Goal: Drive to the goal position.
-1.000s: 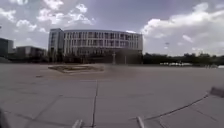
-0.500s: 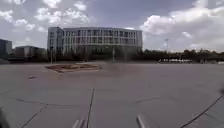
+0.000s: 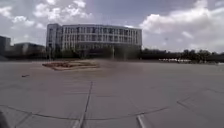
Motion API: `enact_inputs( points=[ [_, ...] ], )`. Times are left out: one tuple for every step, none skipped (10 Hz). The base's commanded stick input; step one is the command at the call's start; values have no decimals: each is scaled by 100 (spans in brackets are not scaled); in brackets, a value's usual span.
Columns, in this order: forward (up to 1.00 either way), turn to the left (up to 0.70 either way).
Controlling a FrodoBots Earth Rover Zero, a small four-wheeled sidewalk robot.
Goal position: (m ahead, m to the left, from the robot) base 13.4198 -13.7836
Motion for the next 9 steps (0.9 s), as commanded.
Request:
enact_inputs(
  points=[
    [70,-35],
    [70,-35],
    [70,-35],
    [70,-35],
    [70,-35],
    [70,-35],
    [70,-35],
    [70,-35],
    [70,-35]
  ],
)
